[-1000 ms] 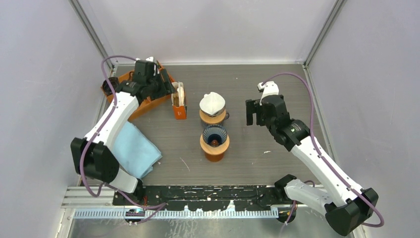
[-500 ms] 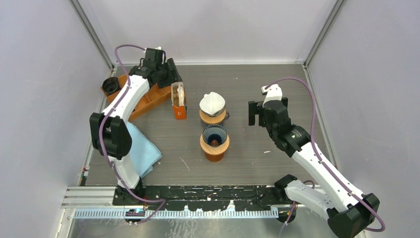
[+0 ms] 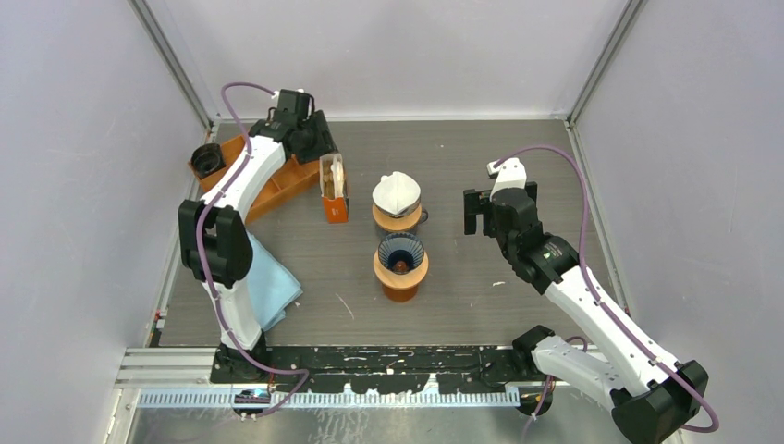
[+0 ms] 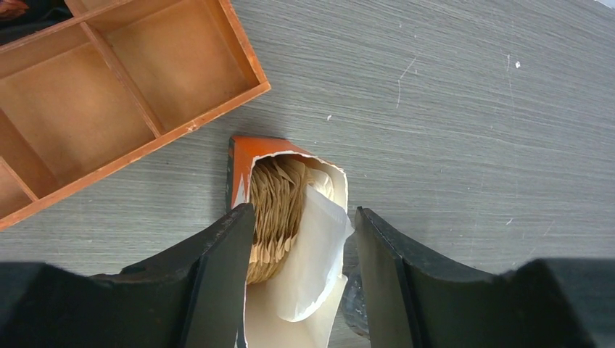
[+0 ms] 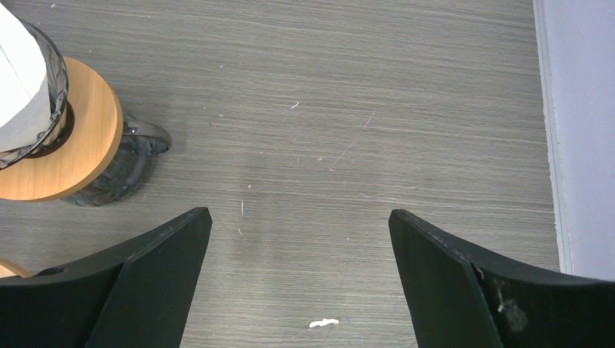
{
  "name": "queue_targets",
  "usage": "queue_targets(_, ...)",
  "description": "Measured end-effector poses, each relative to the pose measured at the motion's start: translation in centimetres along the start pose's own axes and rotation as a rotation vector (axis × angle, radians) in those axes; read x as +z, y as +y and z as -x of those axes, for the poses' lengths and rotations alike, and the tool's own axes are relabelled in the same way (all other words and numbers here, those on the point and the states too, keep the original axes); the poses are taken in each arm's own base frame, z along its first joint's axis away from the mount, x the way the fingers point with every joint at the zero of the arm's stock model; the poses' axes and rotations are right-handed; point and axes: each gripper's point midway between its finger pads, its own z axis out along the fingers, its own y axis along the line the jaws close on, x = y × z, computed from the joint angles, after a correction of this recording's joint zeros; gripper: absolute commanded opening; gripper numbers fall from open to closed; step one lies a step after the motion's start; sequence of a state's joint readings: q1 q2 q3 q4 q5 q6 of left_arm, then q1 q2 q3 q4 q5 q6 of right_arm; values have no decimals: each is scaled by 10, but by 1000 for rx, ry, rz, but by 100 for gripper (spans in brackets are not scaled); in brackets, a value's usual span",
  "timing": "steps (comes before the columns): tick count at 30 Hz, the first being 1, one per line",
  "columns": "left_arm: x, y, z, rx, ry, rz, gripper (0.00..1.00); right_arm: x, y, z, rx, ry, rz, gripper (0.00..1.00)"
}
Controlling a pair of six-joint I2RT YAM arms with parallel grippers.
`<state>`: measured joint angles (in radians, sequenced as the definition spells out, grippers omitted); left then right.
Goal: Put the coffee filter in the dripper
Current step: Pick up the coffee filter from the coffee filter holder.
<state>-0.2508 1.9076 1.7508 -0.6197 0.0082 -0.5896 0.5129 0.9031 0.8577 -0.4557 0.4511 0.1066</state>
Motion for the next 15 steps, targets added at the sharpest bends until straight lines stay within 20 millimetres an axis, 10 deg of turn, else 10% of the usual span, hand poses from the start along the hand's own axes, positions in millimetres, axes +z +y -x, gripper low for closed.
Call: queue_targets(15,0,8,2,12,-6,35,45,0,1,2,2,-6,2,100)
